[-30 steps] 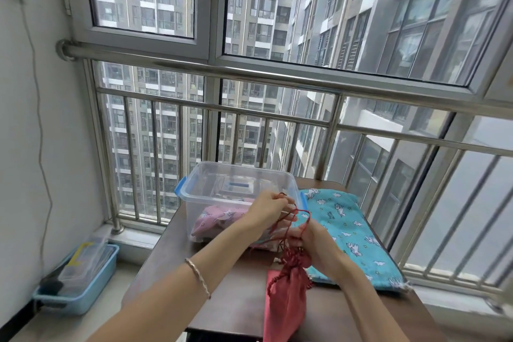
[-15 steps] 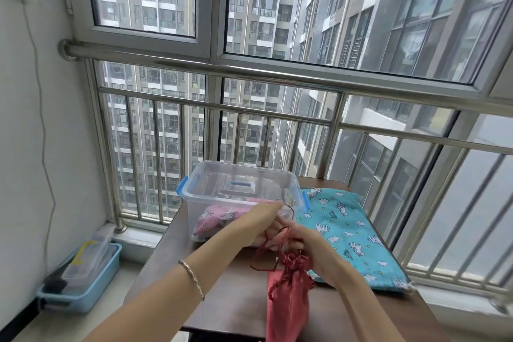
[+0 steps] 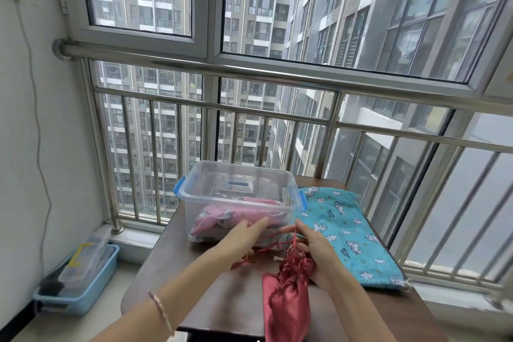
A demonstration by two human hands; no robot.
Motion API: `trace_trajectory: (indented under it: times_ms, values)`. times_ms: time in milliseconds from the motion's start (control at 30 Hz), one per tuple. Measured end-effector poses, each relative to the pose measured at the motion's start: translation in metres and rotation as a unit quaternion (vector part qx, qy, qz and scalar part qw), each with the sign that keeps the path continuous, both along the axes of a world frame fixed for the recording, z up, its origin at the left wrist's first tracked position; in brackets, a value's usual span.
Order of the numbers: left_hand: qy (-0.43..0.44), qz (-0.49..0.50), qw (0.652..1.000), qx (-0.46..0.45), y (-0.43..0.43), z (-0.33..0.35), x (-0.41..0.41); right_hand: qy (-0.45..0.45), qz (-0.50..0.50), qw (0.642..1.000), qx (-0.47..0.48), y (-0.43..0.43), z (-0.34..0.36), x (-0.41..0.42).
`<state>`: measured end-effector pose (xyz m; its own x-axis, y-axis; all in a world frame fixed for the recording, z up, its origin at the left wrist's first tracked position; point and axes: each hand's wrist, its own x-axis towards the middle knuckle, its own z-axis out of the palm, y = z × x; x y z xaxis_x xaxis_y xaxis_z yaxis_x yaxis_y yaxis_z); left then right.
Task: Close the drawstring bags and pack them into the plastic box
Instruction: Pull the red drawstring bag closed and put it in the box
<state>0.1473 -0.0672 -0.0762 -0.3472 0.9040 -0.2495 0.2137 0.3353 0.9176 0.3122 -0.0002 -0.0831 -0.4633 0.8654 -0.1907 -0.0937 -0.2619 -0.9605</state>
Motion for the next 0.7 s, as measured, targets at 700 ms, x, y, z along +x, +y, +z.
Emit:
trace_trajectory:
  times_ms: [700]
  values:
    - [-0.101,-0.055,0.991,0.063,-0.020,0.001,0.004,-0.012,0.076,0.996,0.055,-0.006,0.006,-0.017]
